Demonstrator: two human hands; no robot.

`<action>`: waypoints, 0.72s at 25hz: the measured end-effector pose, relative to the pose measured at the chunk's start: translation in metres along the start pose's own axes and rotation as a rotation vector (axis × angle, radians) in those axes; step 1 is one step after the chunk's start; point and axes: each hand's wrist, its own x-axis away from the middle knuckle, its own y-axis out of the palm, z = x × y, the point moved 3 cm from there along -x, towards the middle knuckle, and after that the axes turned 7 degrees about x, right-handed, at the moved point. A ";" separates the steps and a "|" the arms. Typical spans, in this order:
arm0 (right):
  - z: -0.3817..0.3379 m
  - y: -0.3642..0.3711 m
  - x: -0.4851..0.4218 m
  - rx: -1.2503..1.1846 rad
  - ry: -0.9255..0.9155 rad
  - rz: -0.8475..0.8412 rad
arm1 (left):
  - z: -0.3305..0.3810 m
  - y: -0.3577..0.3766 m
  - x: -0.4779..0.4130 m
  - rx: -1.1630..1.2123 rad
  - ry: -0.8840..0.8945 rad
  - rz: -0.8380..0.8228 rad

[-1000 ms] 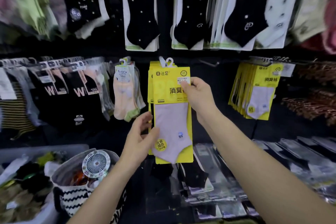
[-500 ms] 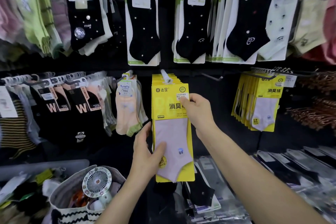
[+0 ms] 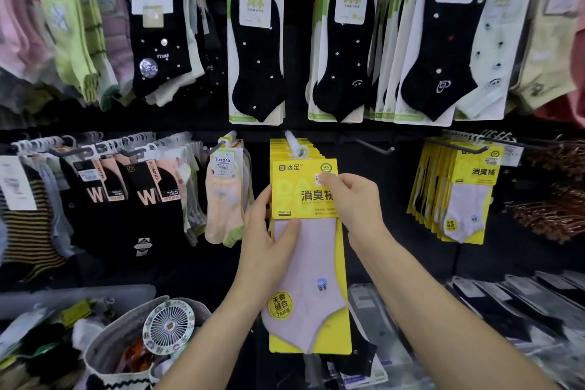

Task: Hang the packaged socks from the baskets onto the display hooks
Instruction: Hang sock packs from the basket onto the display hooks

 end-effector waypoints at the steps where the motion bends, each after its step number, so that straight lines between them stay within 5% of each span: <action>1: 0.000 0.000 -0.001 -0.028 0.018 -0.010 | 0.002 -0.001 0.001 -0.002 -0.001 0.016; 18: 0.016 0.005 -0.009 0.227 -0.130 -0.072 | -0.028 -0.006 -0.001 -0.086 0.019 0.045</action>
